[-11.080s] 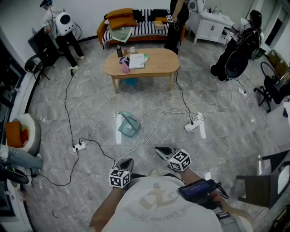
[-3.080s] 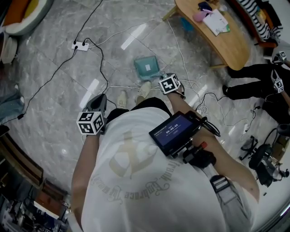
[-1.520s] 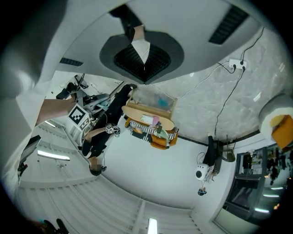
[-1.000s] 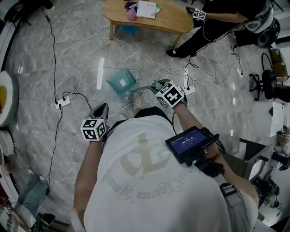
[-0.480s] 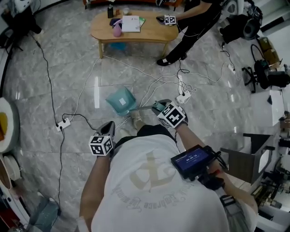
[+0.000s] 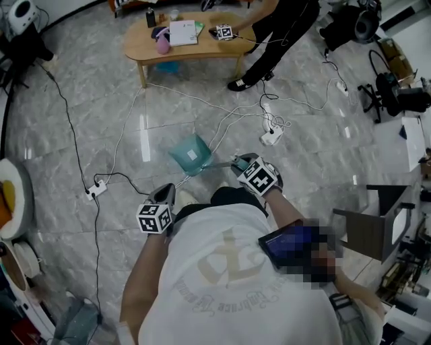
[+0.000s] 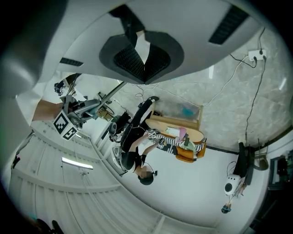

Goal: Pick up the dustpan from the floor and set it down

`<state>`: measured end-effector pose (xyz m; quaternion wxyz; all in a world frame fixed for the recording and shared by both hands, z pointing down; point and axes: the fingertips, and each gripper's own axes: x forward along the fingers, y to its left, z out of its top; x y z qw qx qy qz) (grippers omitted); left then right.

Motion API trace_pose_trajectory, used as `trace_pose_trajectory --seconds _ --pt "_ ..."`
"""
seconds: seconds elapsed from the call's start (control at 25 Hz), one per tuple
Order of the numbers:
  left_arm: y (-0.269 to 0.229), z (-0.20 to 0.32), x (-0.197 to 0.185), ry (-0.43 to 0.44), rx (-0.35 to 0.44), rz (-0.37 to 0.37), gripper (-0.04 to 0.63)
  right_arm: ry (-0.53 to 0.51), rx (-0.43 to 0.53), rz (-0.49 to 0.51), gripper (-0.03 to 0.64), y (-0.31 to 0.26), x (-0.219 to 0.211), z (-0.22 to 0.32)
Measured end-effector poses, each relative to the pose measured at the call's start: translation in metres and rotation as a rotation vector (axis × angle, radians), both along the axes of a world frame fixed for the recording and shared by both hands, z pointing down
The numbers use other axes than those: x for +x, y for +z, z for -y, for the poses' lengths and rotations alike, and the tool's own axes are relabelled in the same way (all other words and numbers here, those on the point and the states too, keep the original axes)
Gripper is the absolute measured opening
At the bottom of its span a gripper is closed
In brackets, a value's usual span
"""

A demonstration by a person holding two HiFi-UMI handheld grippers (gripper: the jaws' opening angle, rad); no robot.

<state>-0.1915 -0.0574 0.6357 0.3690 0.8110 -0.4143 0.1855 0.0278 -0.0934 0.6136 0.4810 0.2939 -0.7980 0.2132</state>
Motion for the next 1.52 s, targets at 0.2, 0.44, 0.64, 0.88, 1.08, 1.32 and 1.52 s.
trace_pose_trajectory --seconds 0.2,0.44,0.64,0.88,1.08,1.32,1.52 --pt "-0.003 0.005 0.009 0.016 0.013 0.017 0.012 0.012 -0.008 0.002 0.092 0.008 0.016 -0.007" --pt "-0.003 0.009 0.036 0.042 0.021 0.033 0.012 0.028 0.008 0.028 0.092 0.012 0.041 -0.015" --pt "-0.007 -0.008 0.083 0.08 0.019 0.034 0.012 0.028 -0.007 0.029 0.092 0.006 0.076 -0.041" --pt "-0.013 -0.021 0.13 0.112 0.009 0.04 0.012 0.032 -0.001 0.021 0.092 0.007 0.117 -0.06" --pt "-0.011 -0.037 0.152 0.143 -0.009 0.062 0.012 0.064 -0.016 0.014 0.092 0.016 0.149 -0.083" --pt "-0.014 -0.043 0.184 0.203 -0.011 0.082 0.012 0.125 -0.038 0.014 0.092 0.028 0.185 -0.11" --pt "-0.011 -0.055 0.212 0.265 -0.029 0.1 0.012 0.188 -0.057 0.016 0.092 0.04 0.218 -0.135"
